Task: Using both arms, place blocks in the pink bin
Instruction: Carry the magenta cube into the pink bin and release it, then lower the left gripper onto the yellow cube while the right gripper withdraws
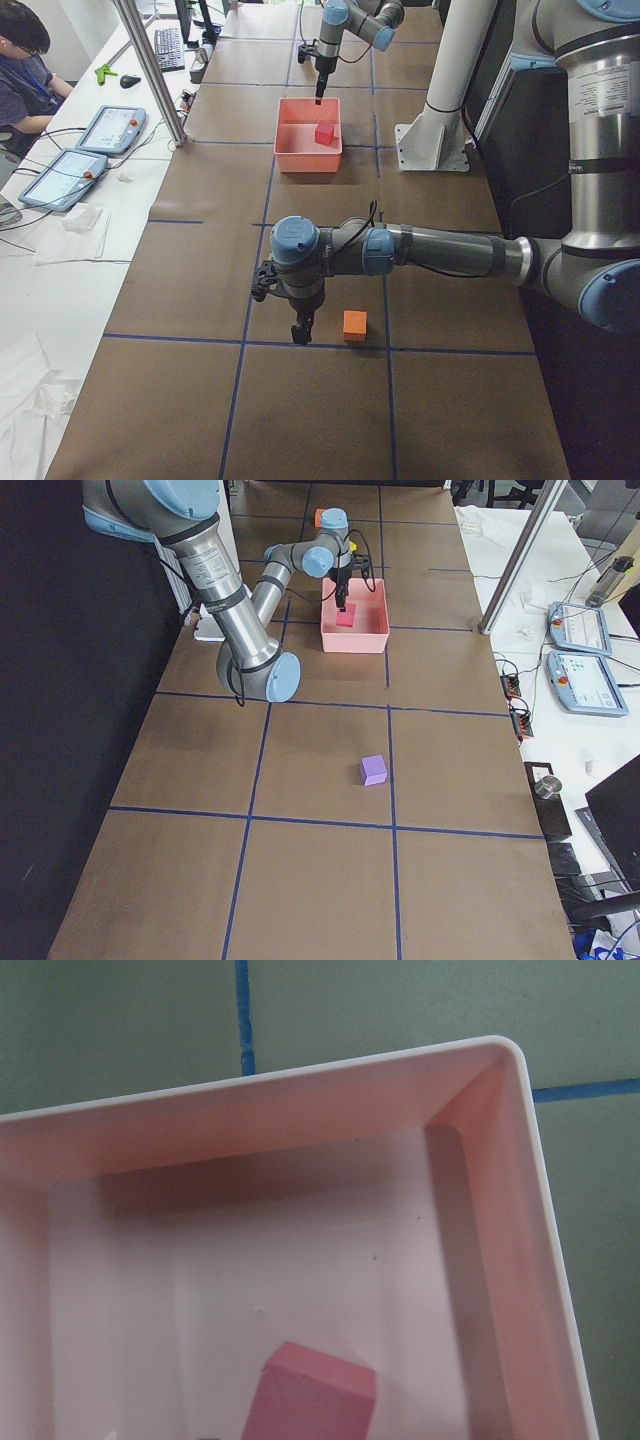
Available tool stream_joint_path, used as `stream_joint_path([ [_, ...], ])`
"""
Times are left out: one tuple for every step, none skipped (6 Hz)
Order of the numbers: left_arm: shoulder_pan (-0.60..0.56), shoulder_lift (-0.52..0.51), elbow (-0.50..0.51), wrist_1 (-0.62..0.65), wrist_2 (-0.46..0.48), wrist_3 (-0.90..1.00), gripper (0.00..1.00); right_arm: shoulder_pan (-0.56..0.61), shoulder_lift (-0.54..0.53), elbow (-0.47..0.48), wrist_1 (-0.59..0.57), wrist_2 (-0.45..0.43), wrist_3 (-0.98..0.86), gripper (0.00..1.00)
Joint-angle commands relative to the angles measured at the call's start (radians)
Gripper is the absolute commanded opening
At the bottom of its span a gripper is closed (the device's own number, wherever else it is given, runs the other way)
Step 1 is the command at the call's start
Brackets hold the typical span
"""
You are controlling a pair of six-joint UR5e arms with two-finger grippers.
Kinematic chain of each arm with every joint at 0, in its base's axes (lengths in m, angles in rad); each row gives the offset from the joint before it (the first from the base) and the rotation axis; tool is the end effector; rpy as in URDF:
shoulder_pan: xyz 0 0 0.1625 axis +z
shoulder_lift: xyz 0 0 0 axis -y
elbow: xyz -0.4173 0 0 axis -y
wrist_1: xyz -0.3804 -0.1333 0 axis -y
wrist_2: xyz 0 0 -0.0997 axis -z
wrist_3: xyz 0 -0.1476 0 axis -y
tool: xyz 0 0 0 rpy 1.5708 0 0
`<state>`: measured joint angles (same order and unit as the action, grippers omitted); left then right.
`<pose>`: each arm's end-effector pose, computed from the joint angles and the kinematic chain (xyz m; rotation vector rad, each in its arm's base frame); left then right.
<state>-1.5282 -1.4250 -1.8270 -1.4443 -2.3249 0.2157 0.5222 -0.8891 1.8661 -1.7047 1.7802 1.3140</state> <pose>-0.0145 -0.4164 0.6426 0.0501 0.7545 0.2398 -0.5121 -0.4131 0.1928 0.1370 -0.8525 0.1605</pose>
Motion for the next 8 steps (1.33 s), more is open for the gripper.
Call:
stream_joint_path([
  [0.008, -0.082, 0.033, -0.174, 0.004, -0.007, 1.0, 0.04, -0.02, 0.007, -0.004, 0.042, -0.036, 1.0],
  [0.049, -0.101, 0.058, -0.194, -0.008, -0.018, 1.0, 0.105, -0.052, 0.011, -0.004, 0.114, -0.126, 1.0],
  [0.075, -0.116, 0.049, -0.238, -0.01, -0.113, 1.0, 0.177, -0.115, 0.04, -0.004, 0.199, -0.245, 1.0],
  [0.176, -0.114, 0.052, -0.38, -0.007, -0.148, 1.0, 0.267, -0.181, 0.065, -0.004, 0.282, -0.374, 1.0],
  [0.266, -0.111, 0.046, -0.408, -0.005, -0.174, 1.0, 0.341, -0.244, 0.077, -0.004, 0.326, -0.503, 1.0],
  [0.37, -0.127, 0.037, -0.427, -0.007, -0.176, 1.0, 0.393, -0.339, 0.112, -0.004, 0.337, -0.656, 1.0],
  [0.458, -0.138, 0.038, -0.47, 0.001, -0.218, 1.0, 0.453, -0.446, 0.16, 0.0, 0.337, -0.811, 1.0],
  [0.533, -0.143, 0.041, -0.563, 0.018, -0.302, 1.0, 0.532, -0.55, 0.186, 0.008, 0.385, -0.957, 1.0],
])
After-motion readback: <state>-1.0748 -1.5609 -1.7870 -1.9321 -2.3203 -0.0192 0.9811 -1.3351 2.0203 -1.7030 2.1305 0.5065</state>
